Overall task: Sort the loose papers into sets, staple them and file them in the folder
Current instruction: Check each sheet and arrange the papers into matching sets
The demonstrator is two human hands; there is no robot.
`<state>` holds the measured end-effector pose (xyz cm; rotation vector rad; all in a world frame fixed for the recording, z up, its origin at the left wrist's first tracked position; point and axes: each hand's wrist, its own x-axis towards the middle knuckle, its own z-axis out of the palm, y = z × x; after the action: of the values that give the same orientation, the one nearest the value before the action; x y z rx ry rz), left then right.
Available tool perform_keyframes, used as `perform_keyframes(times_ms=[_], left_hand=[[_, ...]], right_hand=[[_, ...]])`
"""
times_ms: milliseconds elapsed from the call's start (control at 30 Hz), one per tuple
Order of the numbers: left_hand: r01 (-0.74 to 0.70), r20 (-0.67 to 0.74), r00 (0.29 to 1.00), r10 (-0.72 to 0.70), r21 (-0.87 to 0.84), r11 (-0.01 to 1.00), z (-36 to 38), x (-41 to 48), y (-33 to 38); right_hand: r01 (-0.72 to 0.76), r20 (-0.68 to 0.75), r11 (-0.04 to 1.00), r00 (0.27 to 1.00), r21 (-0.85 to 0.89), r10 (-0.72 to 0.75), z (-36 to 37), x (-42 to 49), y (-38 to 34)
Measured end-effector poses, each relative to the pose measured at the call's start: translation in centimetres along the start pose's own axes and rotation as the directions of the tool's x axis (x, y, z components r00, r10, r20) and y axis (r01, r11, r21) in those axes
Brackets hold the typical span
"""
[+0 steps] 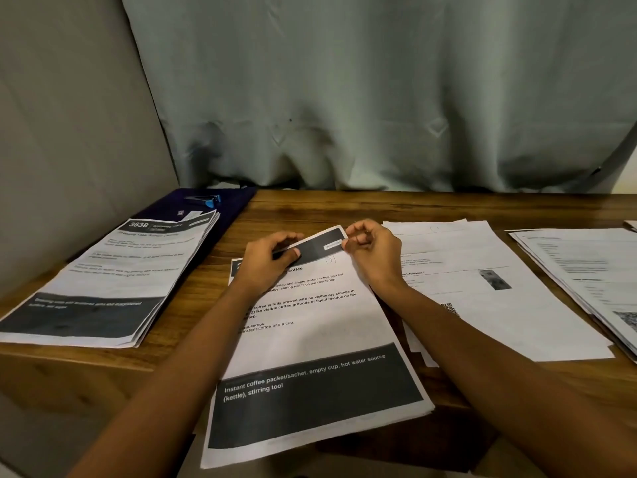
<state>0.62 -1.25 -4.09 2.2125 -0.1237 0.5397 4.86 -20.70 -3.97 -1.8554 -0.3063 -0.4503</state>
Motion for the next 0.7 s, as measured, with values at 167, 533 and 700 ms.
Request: perform_keyframes(times_ms=[167, 533, 700], left_hand=[[-0.007, 0.005, 1.0, 0.007, 0.007, 1.0, -0.1, -0.1, 0.2], [0.133, -0.06, 0.988, -0.145, -0.165, 0.977, 0.0, 0.0, -0.3], [0.157, 0.006, 0.987, -0.162, -0.283, 0.946, 0.0, 0.1, -0.3]], right_hand=[[0.053, 0.017, 0.998, 0.998, -0.033, -0.053, -0.2, -0.2, -0.1], [-0.137, 0.171, 0.985, 0.978, 0.101, 0.118, -1.3, 0.4, -0.2], [-0.177, 0.164, 0.976, 0.974, 0.129, 0.155, -1.3, 0.4, 0.1]])
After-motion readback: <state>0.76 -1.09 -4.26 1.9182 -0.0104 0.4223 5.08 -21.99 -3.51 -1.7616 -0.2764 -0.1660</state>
